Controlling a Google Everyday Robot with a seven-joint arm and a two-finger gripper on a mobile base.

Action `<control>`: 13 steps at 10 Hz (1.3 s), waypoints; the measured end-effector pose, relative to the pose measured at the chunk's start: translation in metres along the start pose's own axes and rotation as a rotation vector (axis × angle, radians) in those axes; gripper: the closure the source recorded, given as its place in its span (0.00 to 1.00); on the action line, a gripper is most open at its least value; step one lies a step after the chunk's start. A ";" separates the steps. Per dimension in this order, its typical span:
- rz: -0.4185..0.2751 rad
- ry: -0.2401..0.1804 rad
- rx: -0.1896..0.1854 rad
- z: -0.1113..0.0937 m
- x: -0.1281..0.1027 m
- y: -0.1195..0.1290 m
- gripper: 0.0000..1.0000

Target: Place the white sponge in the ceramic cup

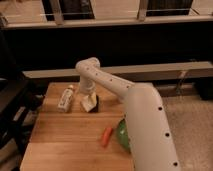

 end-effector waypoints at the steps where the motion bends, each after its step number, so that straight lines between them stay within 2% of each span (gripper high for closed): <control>1: 0.002 -0.015 -0.009 0.006 0.000 0.000 0.20; 2: 0.003 -0.024 -0.014 0.010 -0.001 0.000 0.23; 6: 0.005 -0.043 -0.038 0.019 -0.002 0.000 0.62; 8: 0.003 -0.035 -0.044 0.018 -0.003 -0.001 0.84; 9: 0.001 -0.025 -0.042 0.015 -0.004 -0.002 0.92; 10: -0.003 -0.003 -0.035 0.006 -0.005 -0.004 0.98; 11: 0.000 0.018 -0.015 -0.010 -0.007 -0.007 0.98; 12: 0.007 0.030 0.011 -0.025 -0.007 -0.006 0.98; 13: 0.017 0.051 0.055 -0.046 -0.007 -0.006 0.98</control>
